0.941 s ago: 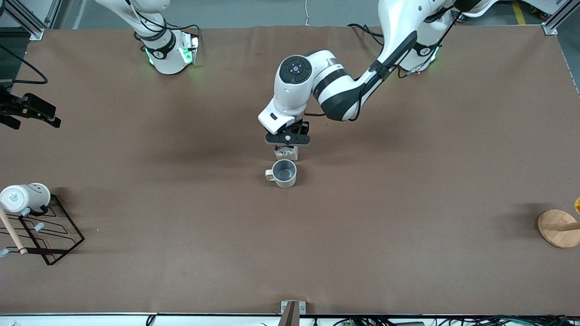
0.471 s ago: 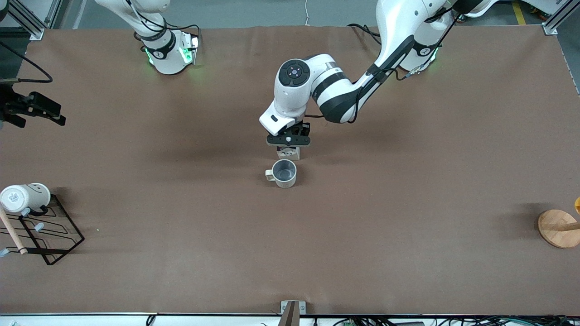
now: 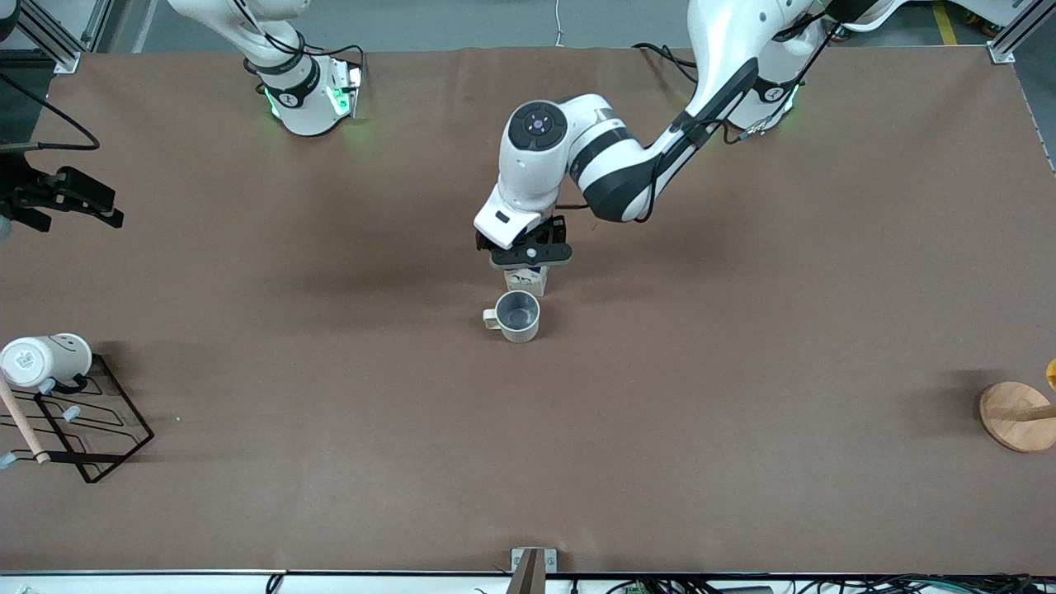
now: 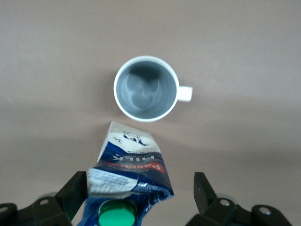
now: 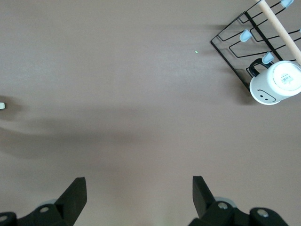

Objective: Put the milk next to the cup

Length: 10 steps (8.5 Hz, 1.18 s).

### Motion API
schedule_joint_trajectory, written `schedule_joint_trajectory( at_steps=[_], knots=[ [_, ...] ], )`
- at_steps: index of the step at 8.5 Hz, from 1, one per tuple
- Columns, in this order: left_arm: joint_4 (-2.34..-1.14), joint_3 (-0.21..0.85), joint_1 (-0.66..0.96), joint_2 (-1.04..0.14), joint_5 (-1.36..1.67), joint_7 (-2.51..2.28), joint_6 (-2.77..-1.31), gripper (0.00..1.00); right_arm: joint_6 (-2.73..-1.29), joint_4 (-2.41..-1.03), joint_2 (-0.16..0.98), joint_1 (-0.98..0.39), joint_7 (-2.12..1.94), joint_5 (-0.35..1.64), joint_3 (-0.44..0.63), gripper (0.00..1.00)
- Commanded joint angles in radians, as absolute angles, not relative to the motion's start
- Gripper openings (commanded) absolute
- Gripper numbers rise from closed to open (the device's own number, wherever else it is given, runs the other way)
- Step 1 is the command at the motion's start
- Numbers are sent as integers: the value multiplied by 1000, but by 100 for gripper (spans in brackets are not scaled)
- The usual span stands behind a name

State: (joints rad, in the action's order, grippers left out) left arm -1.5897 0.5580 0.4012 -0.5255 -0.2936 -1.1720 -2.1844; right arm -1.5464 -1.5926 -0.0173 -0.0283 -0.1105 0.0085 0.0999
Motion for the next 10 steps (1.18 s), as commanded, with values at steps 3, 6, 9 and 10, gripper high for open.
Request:
schedule_joint_trajectory(
  at_steps=[3, 6, 9, 10],
  knots=[
    [-1614, 560, 134, -304, -308, -1186, -2103, 100, -1534, -1589, -32, -49, -103, 14, 115, 99],
    [-1611, 493, -8, -236, -264, -991, -2044, 100, -1506, -1556, -32, -51, -100, 8, 113, 99],
    [-1618, 136, 61, -67, -16, -442, -1846, 100, -1479, -1552, -32, -55, 18, 9, 95, 99],
    [-1618, 44, 84, -22, 0, -285, -1759, 100, -1479, -1552, -34, -55, 18, 11, 95, 99]
  ],
)
